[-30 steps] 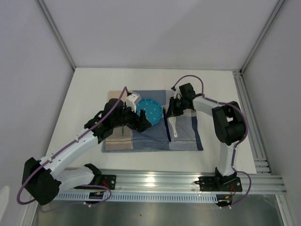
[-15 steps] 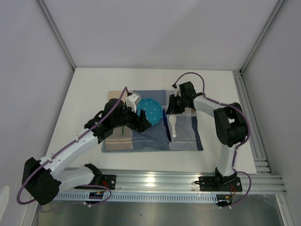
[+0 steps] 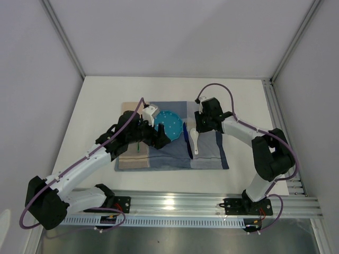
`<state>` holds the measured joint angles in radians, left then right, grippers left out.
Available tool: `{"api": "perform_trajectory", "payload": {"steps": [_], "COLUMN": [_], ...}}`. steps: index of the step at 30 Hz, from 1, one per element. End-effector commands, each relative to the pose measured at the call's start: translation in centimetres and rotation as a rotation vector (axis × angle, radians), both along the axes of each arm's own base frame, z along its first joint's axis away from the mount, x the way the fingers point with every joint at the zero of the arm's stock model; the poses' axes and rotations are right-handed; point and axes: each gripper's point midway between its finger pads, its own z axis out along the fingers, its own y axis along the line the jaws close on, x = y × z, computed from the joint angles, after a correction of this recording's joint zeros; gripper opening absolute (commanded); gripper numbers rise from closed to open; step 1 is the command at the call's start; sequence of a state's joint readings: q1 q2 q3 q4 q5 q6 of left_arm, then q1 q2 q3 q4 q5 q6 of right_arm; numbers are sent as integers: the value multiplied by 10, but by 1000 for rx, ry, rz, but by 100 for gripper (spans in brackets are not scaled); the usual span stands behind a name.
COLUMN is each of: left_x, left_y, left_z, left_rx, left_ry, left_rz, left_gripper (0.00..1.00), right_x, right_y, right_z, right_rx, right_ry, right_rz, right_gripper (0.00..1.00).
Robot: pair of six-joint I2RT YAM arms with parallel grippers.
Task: Set the dinner table for one person
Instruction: Place the knife on the napkin, then pick up the spoon from the napkin.
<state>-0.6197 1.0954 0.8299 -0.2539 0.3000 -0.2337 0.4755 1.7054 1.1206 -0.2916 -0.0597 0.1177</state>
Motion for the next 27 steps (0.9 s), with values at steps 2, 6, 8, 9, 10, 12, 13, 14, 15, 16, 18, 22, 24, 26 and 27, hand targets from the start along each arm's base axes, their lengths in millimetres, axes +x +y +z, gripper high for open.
{"api": "perform_trajectory", "payload": {"steps": [2,6,8,9,10,12,13,14,15,16,18,22,24,26,27], "left_x": [-3,-2,-3,-2,-3,-3,-3,-4,-3,-3,-3,-3,-2,-2,-2], "left_y": [-4,-3,-2,-2,-1,0,0,-1,0,0,-1,0,0,0,0], "left_z": [4,6,6,7,5,5,5,5,5,5,5,5,5,4,5], "left_rx": [1,3,6,6,10,12,12,12,12,13,12,13,14,16,15], "left_ry": [-20,-23,-24,-27,-23,-25,-25,-25,-25,-24,-24,-25,-25,-24,-26], "left_rz": [-37,-31,-32,-29,-26,-28,-28,-29,-28,-28,-29,-26,-25,-24,-22], "left_gripper": [82,82,82,82,82,82,82,82,82,82,82,82,82,82,82], "right_x": [3,4,5,5,6,6,6,7,7,7,8,8,8,7,7], "right_y": [-13,-12,-14,-12,-12,-11,-11,-11,-12,-11,-10,-7,-3,0,3], "right_z": [-4,-14,-16,-17,-17,-18,-18,-18,-20,-22,-24,-28,-28,-27,-27], "right_rx": [-53,-61,-55,-45,-38,-21,-18,-15,-9,-3,11,43,60,80,94], "right_ry": [-39,-19,-12,-7,-5,4,4,5,12,17,25,44,50,54,56], "right_rz": [-16,-18,-26,-22,-25,-26,-27,-27,-34,-31,-38,-41,-34,-29,-23], "right_gripper": [31,31,31,30,30,30,30,31,31,31,30,30,30,30,30]}}
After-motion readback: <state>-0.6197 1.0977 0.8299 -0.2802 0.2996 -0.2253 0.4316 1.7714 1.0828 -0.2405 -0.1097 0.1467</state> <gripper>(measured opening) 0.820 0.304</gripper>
